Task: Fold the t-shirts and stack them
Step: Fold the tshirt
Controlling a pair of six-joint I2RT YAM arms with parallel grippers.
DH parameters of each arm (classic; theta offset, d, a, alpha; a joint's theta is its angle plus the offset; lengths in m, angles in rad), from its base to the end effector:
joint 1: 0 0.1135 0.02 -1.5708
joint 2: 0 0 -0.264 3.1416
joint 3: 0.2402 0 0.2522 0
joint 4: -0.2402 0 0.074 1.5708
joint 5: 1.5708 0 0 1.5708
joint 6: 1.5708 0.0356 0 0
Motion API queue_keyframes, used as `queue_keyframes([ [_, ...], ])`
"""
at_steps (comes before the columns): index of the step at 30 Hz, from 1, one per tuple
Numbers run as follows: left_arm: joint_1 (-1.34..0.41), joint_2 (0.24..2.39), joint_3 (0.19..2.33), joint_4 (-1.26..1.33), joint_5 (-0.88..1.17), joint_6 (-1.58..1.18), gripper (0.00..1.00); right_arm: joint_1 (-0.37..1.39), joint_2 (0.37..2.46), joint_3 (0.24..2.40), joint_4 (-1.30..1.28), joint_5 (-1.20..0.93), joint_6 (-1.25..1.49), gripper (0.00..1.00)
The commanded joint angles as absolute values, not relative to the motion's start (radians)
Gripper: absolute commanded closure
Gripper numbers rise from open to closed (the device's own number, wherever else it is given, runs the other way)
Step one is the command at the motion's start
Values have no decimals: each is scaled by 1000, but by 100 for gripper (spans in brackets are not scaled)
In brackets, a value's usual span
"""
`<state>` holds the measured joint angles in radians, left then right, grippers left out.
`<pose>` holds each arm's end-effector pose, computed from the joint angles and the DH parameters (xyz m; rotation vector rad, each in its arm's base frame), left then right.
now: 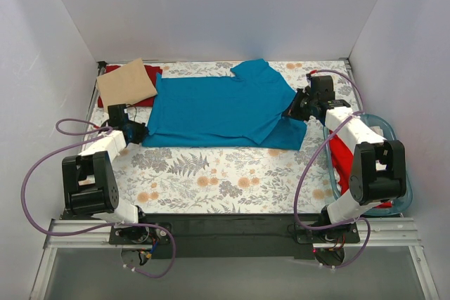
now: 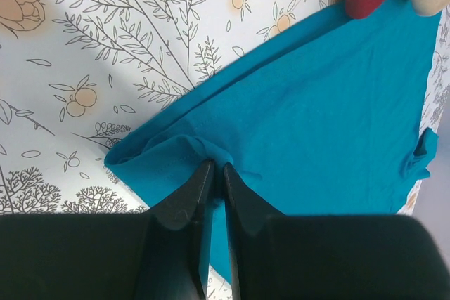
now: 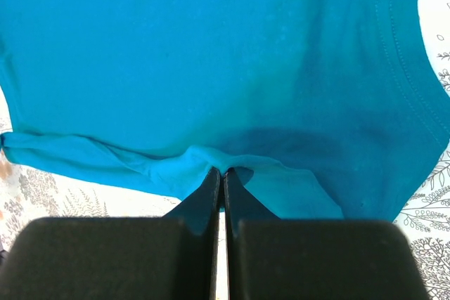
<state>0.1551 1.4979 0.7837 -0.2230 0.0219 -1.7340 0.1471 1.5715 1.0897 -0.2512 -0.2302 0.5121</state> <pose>0.2867 0.0440 0.1734 -2.1327 1.5545 -0.6346 0.3409 0.0587 0.2445 0.3079 2.3354 0.5964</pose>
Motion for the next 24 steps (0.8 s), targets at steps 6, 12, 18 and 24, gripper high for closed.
queue_keyframes([
  [6, 169, 1488, 799, -189, 41, -1740, 90, 149, 1566, 1144, -212, -192, 497, 99],
  [12, 190, 1482, 785, -175, 61, -1741, 89, 149, 1563, 1140, -206, -187, 502, 99],
  [18, 206, 1465, 759, -153, 77, -1744, 89, 143, 1551, 1126, -206, -183, 500, 99],
  [24, 216, 1460, 752, -144, 92, -1746, 90, 130, 1534, 1106, -206, -179, 495, 99],
])
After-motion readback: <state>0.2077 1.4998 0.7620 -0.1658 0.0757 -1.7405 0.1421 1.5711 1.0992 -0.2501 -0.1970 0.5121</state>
